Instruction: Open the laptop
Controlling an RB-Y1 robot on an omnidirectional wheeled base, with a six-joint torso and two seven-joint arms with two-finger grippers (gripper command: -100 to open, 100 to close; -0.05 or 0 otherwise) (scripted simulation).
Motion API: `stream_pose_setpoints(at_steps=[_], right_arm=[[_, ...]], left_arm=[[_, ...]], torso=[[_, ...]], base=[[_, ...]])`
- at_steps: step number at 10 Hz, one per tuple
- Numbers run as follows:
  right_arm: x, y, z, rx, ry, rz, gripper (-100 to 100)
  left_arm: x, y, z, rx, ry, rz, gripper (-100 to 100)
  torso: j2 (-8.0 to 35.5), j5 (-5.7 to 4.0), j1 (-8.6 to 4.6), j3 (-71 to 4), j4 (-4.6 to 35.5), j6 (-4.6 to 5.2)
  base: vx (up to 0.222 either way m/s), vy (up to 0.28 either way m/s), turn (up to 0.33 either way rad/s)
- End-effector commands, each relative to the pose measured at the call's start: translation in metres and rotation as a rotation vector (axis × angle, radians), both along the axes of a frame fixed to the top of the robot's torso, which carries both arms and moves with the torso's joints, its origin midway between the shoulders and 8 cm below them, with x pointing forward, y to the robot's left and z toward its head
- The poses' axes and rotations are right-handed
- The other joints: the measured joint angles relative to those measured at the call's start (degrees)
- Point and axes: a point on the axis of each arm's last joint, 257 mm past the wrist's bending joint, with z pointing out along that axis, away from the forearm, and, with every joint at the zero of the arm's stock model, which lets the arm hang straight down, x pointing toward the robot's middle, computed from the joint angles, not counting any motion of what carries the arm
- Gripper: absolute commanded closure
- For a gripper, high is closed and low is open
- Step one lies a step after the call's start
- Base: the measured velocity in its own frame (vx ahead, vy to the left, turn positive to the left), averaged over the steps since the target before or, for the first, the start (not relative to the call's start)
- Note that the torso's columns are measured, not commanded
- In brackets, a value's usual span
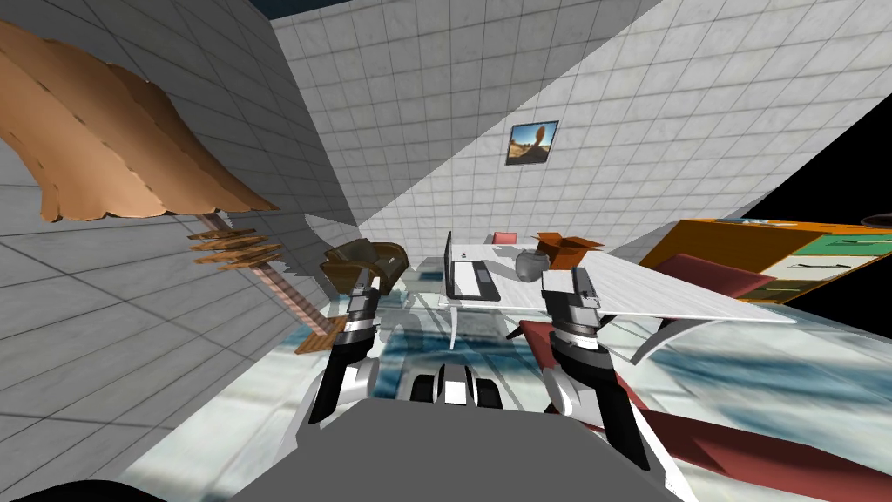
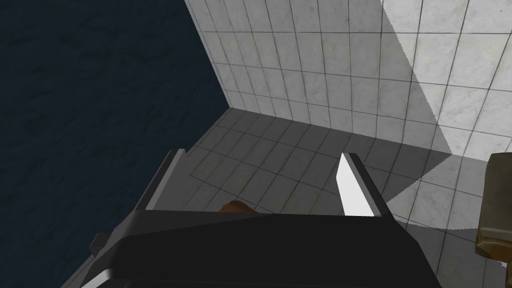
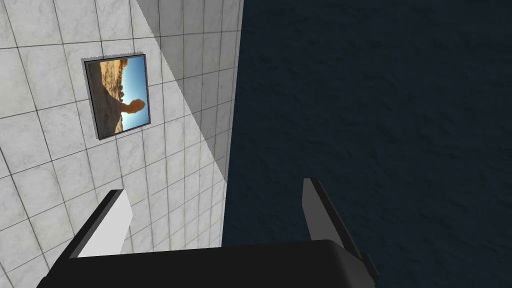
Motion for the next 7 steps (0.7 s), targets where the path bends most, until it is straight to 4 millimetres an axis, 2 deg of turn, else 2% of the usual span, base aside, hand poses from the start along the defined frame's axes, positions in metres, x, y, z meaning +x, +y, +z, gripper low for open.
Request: stream_pose_setpoints(at_steps=[1,7], right_arm=[[0.008,0.004,-0.008,-0.099,0.039,-0.019,-100],[0.032,0.003,-0.040,-0.381,0.151,-0.120,-100]], left_arm=[[0.000,0.000,0.000,0.000,0.000,0.000,0],[0.000,0.000,0.000,0.000,0.000,0.000,0]], torso=[[0.5,0.03,0.08,-1.1,0.6,-0.01],[0.7,-0.03,-0.10,-1.4,0.8,0.00]], base=[[0.023,0.103,-0.015],[0.029,0.145,-0.022]])
